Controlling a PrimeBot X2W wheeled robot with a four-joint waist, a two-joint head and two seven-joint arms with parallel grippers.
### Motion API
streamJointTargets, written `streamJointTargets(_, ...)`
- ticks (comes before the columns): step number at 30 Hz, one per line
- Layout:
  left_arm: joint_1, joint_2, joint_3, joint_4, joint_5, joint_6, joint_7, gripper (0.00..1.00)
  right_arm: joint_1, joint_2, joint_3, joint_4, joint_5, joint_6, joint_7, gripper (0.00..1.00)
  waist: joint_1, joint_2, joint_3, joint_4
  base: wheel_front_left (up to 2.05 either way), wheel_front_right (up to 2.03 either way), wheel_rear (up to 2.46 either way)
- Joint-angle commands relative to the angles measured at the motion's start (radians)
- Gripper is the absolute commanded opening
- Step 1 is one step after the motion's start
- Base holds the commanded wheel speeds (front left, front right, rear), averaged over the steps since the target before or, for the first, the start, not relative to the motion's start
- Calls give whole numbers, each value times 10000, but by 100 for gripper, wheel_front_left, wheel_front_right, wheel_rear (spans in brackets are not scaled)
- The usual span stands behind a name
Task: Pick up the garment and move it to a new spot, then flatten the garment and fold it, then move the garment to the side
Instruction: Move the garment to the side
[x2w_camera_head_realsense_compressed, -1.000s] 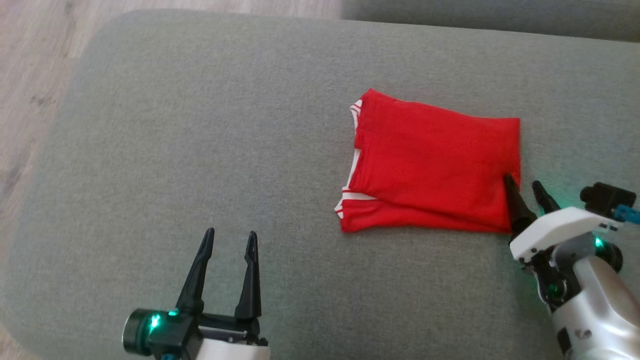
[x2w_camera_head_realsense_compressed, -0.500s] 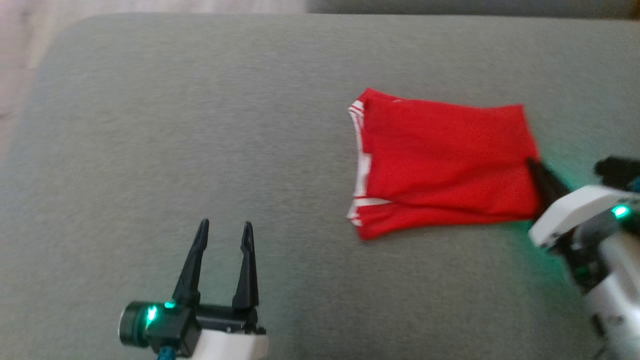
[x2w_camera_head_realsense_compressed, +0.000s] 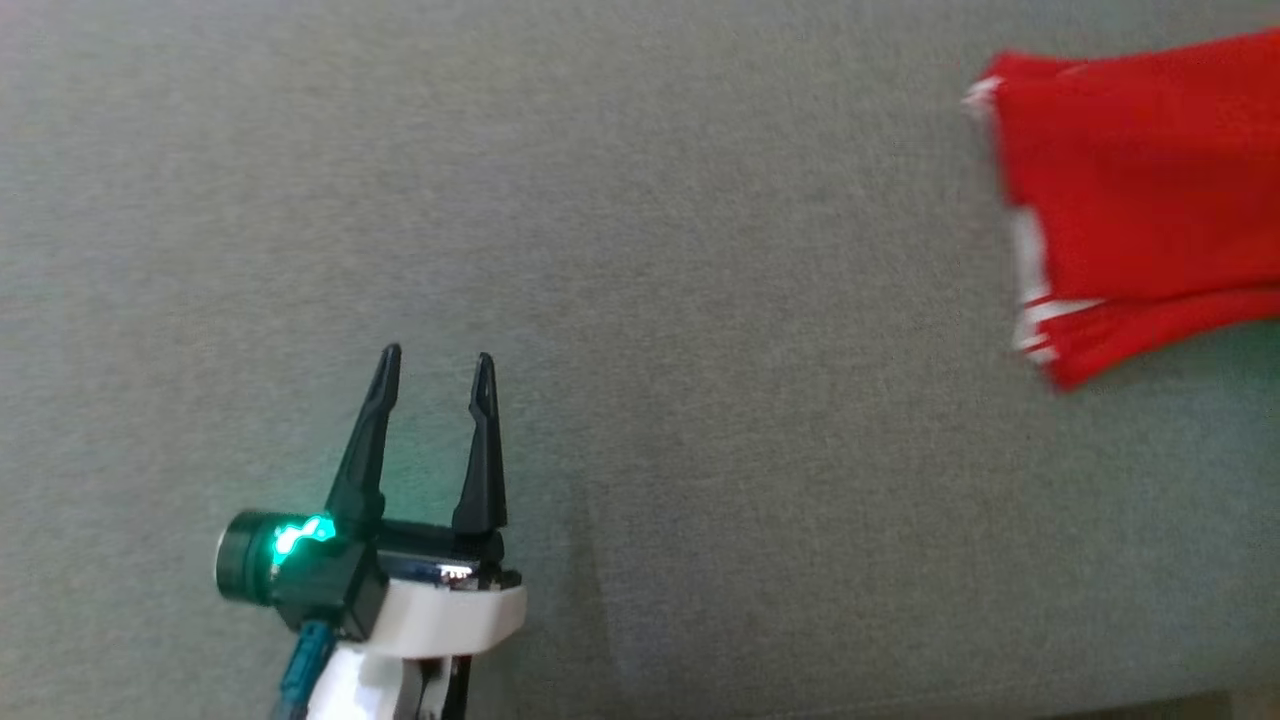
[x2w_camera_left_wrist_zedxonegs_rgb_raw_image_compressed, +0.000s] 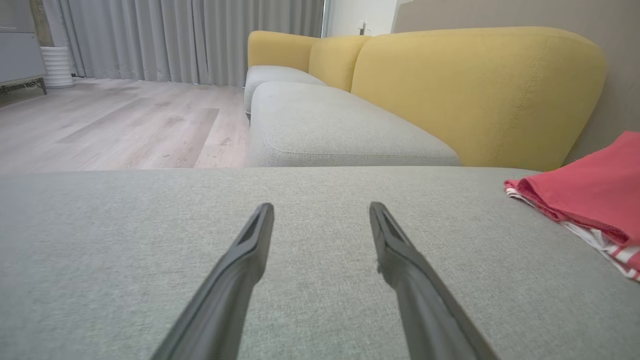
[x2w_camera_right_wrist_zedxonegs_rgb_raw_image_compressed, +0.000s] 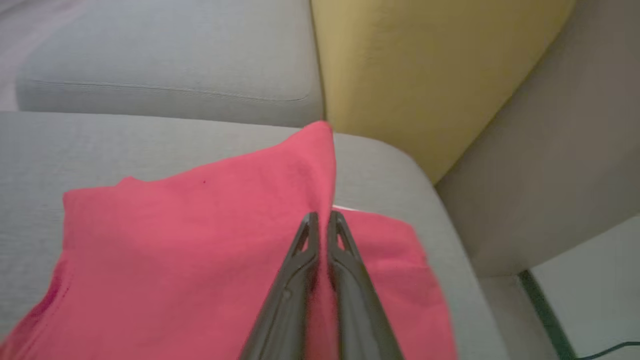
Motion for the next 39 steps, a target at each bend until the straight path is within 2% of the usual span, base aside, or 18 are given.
streamJointTargets(1,-245,-34,336,-269,142,-44,-51,100,-88,-713,-339,-353,-183,-7,-29,0,-2,0,349,-281,0,0,0)
streamJointTargets(2,-285,-34,343,-259,167,-70,-51,100,-90,-856,-603,-334,-310,-7,-88,44,-2,0,407,-306,0,0,0)
streamJointTargets(3,-322,-34,345,-237,181,-97,-51,100,-75,-922,-823,-314,-431,-7,-115,100,-2,0,440,-313,0,0,0)
streamJointTargets(6,-418,-34,369,-170,199,-162,-51,100,33,-745,-1207,-519,-615,-7,-82,100,-2,0,465,-306,0,0,0)
streamJointTargets(9,-467,-34,396,-103,180,-157,-51,100,271,-200,-1324,-929,-1033,-7,-199,100,-2,0,305,-219,0,0,0)
streamJointTargets(12,-465,-34,356,-45,59,-111,-51,100,699,767,-1079,-1340,-1362,-7,-363,100,-2,0,-56,8,0,0,0)
streamJointTargets(17,-338,-34,243,86,-502,-40,-51,100,1673,2756,-169,-1666,-1625,-7,-837,100,-2,0,-827,600,0,0,0)
streamJointTargets(21,-93,-34,111,346,-729,-75,-51,100,2547,4145,825,-1276,-1505,-7,-1809,100,-2,0,-1583,1129,0,0,0)
streamJointTargets(24,197,-34,124,528,-842,-89,-51,100,3009,4945,1435,-664,-1581,-7,-3052,100,-2,0,-2143,1400,0,0,0)
streamJointTargets(25,321,-34,130,545,-910,-125,-51,100,3150,5164,1622,-468,-1740,-7,-3500,100,-2,0,-2356,1464,0,0,0)
streamJointTargets(26,321,-34,130,545,-910,-125,-51,100,3150,5164,1622,-468,-1740,-7,-3500,100,-2,0,-2356,1464,0,0,0)
streamJointTargets(29,792,-34,187,499,-918,-266,-51,100,3690,5723,1909,-244,-2504,-7,-4053,100,-2,0,-2951,1570,0,0,0)
streamJointTargets(34,1658,-34,566,-152,-571,-242,-51,100,5289,6802,116,-2490,-4157,-7,-4079,100,-2,0,-3545,1530,0,0,0)
streamJointTargets(39,2328,-34,800,-634,-302,-170,-51,100,6414,7076,-133,-4014,-5167,-7,-4081,100,-2,0,-3812,1379,0,0,0)
